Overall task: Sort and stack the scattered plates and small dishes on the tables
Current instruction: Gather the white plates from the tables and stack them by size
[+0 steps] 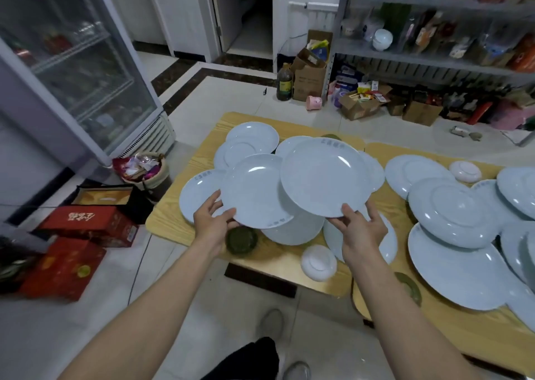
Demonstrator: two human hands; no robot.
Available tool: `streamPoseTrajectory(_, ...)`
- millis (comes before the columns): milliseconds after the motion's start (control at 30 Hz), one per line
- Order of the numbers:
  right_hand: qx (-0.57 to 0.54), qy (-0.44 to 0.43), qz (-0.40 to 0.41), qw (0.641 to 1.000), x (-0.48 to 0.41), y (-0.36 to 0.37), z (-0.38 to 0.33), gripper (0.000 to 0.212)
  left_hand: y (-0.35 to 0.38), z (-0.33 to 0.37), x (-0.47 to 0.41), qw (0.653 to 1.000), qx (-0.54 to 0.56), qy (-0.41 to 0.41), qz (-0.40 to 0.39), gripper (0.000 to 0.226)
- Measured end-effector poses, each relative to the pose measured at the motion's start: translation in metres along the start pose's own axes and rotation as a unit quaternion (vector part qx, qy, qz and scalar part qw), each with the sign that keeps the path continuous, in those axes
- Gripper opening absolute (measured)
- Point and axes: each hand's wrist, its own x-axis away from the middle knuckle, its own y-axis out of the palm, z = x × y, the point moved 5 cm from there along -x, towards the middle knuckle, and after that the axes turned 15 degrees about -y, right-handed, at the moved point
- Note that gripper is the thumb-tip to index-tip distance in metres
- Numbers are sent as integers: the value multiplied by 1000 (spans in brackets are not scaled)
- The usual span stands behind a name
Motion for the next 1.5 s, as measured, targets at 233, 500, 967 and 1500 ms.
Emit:
streamPoseTrajectory(233, 22, 13, 5, 1000, 30, 15, 16, 69, -61, 1, -6, 998, 40, -27, 41, 68)
streamPoseTrajectory(500, 44, 15, 19, 999, 48, 46, 40, 70, -107, 13, -43, 995, 56, -56, 56, 68)
streamPoseTrajectory(967, 72, 25, 59, 995, 68, 86, 95, 70, -126, 15, -117, 992, 45, -116, 33, 62)
streamPoseTrajectory(1500, 137, 86, 45, 986, 78, 123, 151, 69, -137, 28, -153, 985, -80, -119, 95, 47)
